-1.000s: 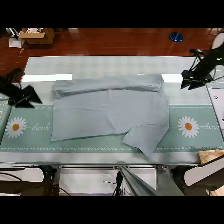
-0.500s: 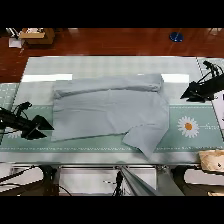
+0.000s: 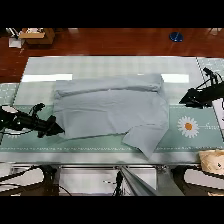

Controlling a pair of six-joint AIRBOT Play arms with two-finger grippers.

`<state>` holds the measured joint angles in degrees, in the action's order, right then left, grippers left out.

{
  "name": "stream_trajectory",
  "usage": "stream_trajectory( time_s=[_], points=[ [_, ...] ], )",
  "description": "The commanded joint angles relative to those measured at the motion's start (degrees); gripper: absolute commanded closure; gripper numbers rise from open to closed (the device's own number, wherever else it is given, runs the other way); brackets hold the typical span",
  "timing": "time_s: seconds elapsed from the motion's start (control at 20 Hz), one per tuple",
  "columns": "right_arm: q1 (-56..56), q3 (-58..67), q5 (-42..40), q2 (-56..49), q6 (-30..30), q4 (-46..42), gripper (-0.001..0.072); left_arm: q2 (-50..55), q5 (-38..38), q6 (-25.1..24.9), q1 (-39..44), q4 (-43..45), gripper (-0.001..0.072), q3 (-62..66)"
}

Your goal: Fold the shirts.

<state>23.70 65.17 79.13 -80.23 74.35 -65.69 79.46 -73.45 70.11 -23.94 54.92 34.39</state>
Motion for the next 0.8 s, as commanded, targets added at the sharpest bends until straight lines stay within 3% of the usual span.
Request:
stream_trajectory(
  time_s=[0.0, 0.15, 0.4, 0.75],
  points=[
    [4.4, -1.9, 3.9, 1.7, -1.1, -1.9, 0.0263, 0.6, 0.4, -0.1, -0.4, 0.0, 0.0685, -0.4],
    [10.3, -12.5, 4.2, 5.7, -2.3, 1.1, 0.0260, 0.1, -0.7, -1.6, -2.0, 0.0, 0.0685, -0.3],
    [10.1, -30.6, -3.4, 12.9, -5.4, 8.9, 0.0258, -0.5, -0.7, -2.0, -2.3, -0.2, 0.0684, -0.2],
    [9.7, -40.3, -9.2, 13.7, -7.6, 16.0, 0.0242, -0.5, -0.8, -3.0, -2.3, -0.7, 0.0685, -0.2]
  ],
)
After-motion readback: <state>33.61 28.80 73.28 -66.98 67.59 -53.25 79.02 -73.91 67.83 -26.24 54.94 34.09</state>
